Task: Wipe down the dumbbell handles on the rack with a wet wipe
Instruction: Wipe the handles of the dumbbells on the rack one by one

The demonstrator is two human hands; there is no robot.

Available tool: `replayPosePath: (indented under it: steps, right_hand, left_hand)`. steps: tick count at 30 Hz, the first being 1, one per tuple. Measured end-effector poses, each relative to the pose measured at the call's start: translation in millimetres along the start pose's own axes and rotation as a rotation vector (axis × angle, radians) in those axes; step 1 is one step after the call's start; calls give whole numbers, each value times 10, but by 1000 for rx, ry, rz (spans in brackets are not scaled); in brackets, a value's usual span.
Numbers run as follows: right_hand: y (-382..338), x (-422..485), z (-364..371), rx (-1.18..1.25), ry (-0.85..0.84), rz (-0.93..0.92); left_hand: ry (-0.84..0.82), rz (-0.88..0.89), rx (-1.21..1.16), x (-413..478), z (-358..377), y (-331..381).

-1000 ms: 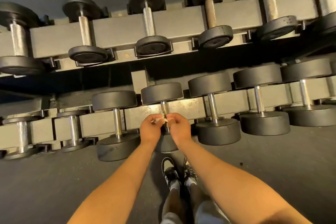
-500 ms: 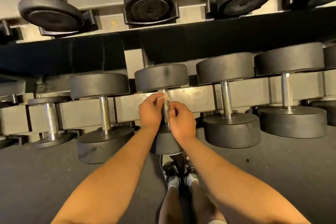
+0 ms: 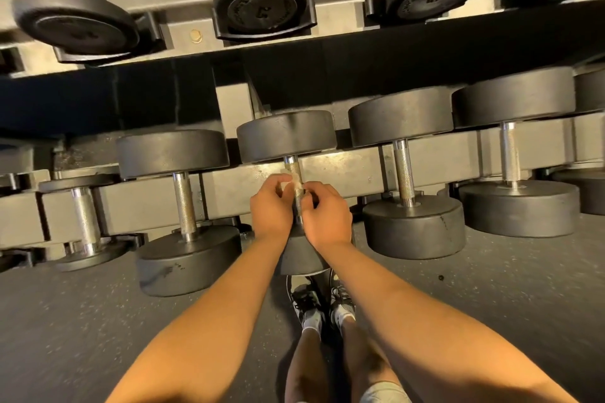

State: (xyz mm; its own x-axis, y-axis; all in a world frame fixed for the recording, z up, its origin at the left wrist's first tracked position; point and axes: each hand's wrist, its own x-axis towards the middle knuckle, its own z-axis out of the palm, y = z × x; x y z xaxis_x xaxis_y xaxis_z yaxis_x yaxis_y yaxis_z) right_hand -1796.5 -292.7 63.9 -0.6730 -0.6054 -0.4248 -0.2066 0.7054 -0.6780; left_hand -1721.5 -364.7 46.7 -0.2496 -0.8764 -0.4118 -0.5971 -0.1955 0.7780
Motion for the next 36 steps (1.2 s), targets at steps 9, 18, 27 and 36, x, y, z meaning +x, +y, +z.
replayPosePath:
  steps: [9, 18, 27, 36]
  right_hand:
    - [-13, 7, 2, 10, 5, 8]
    - [-2, 22, 14, 4, 12, -6]
    - [-22, 10, -5, -2, -8, 1]
    - [1, 55, -48, 238, -109, -25]
  left_hand:
    - [8, 14, 27, -139, -47, -37]
    - [11, -41, 41, 19, 2, 31]
    - [-16, -122, 67, -318, 28, -101]
    - [-50, -41, -88, -318, -53, 58]
